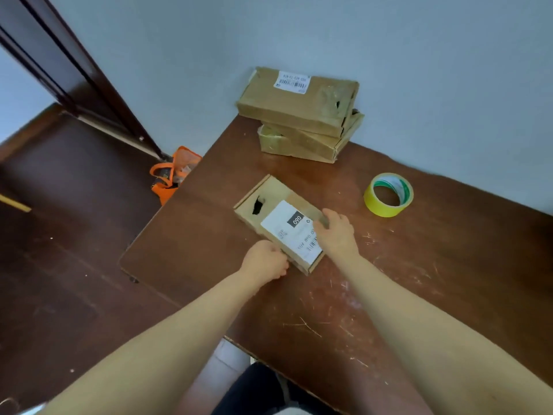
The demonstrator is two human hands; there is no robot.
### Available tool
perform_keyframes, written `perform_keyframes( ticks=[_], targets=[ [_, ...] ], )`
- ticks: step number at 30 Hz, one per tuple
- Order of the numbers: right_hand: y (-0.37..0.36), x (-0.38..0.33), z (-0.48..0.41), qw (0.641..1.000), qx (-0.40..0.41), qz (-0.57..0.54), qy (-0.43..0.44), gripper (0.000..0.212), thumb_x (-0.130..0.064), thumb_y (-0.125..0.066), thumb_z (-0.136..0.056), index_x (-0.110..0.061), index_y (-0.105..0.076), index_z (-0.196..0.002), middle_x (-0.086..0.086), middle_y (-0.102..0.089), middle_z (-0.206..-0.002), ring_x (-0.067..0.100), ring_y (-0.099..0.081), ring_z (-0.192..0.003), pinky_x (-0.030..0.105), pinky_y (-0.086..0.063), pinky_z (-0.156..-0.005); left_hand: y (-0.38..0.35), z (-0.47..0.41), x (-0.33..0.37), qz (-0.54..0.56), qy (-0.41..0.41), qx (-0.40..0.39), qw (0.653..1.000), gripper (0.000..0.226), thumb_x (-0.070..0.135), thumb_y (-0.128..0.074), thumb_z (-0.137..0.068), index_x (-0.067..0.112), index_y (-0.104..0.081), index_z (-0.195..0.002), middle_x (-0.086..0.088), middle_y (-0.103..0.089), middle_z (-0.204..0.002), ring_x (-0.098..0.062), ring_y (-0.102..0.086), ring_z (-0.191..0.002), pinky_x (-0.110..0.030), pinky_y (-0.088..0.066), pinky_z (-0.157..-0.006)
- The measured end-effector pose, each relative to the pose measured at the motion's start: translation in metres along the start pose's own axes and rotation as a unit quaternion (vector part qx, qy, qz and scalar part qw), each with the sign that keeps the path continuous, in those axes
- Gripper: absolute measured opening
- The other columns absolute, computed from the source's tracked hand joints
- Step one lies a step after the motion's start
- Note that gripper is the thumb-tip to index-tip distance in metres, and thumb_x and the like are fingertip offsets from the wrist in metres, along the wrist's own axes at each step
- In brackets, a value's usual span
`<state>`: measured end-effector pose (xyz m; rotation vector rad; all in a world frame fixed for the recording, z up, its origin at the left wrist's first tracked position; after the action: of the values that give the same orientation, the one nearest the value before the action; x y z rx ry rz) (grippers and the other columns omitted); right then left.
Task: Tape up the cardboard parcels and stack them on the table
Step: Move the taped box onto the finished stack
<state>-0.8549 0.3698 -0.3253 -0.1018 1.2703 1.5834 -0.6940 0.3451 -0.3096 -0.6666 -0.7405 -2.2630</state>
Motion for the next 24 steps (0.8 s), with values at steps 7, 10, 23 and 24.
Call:
perform_keyframes(
  ticks=[7,10,23,24],
  targets=[
    [0.04,0.04,0.011,0.982,0.081,0.146,0.09,0.051,-0.013,-0.045,-0.095,-0.014,-0.035,-0.146,0.006,-0.027,-0.154,0.027,-0.013,-0.144,0.034,-0.012,-0.116,-0.04,0.023,0.008,-0.114,-0.126,-0.049,0.984,0.013,0.008,-0.052,-0.085,0.019,-0.058,-0.082,0.002,-0.066,-0.081,-0.01,-0.055,-0.064,-0.024,-0.046,-0.065],
    [0.034,0.037,0.038,0.974,0.142,0.09,0.156,0.042,0.001,-0.048,-0.088,-0.007,-0.056,-0.129,0.01,-0.048,-0.138,0.031,-0.039,-0.126,0.031,-0.03,-0.103,0.002,0.017,0.008,-0.199,-0.267,0.113,0.936,0.019,0.013,-0.059,-0.082,0.025,-0.054,-0.096,0.011,-0.058,-0.096,-0.012,-0.052,-0.089,-0.026,-0.042,-0.079],
    [-0.034,-0.042,0.042,0.983,0.034,0.141,0.113,0.042,-0.016,-0.046,-0.095,-0.025,-0.048,-0.135,0.004,-0.054,-0.118,0.021,-0.047,-0.113,0.039,-0.048,-0.081,0.047,-0.056,0.01,-0.42,-0.428,-0.07,0.797,0.103,0.036,-0.074,-0.079,0.01,-0.007,-0.152,0.0,-0.004,-0.16,-0.009,0.0,-0.146,-0.013,0.001,-0.109],
    [-0.035,-0.044,0.04,0.982,0.045,0.153,0.103,0.037,-0.018,-0.044,-0.096,-0.027,-0.052,-0.131,0.003,-0.056,-0.115,0.02,-0.049,-0.11,0.038,-0.049,-0.078,0.049,-0.058,0.008,-0.409,-0.427,-0.07,0.804,0.104,0.036,-0.074,-0.079,0.01,-0.006,-0.152,0.001,-0.002,-0.16,-0.007,0.003,-0.146,-0.013,0.001,-0.11]
  ],
)
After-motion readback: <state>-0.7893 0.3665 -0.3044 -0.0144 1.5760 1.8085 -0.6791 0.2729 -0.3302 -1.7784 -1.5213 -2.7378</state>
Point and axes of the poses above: each hand's wrist, its own z-axis away from the middle knuckle, its own y-axis out of the back of the hand, x = y × z, the point moved 2 cm from there along -z, towards the middle knuckle
